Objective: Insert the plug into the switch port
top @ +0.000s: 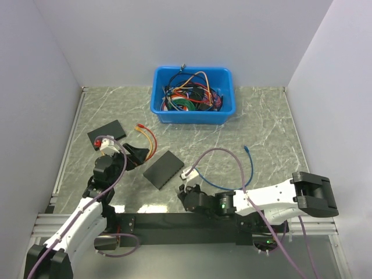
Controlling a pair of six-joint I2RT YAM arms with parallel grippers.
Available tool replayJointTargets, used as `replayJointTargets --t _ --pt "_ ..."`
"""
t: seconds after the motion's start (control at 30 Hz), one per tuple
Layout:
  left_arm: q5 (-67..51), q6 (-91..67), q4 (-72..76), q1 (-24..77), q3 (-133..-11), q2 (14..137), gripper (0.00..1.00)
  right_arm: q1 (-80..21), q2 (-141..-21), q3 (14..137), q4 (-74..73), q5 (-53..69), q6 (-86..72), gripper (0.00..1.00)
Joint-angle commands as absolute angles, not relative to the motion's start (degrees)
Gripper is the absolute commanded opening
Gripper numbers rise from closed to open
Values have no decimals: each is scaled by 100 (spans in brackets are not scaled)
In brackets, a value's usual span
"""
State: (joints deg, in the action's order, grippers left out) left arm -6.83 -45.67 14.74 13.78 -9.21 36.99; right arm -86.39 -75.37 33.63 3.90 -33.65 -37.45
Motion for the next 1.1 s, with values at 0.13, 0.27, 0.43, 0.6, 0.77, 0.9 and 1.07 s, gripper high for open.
replayJointTargets --t 0.13,0.27,0.43,0.6,0.77,0.9,1.07 --pt "-1696 -4298 1941 1345 -923 3752 99 -8183 -8023 3682 449 -2840 -3832 0" --pt "-1924 -4420 2292 1345 -853 4340 99 -8174 -8691 4375 45 -2681 -3735 0" --pt "-2065 -4430 2610 1345 -818 4895 98 -8148 -9237 4746 -176 -2549 -3771 0" --pt "-2109 -4430 2812 1345 -765 5142 97 -7902 -9325 4737 -53 -2233 -3788 0" --pt "-2144 -4421 2883 1345 -800 5308 97 -7849 -9466 4912 -114 -2136 -3674 0" --pt "-2241 -4447 3041 1345 -817 5475 97 -7857 -9737 5124 -193 -2065 -3639 0" --pt "-2294 -4447 3103 1345 -800 5590 96 -7849 -9905 5308 -307 -2065 -3656 0"
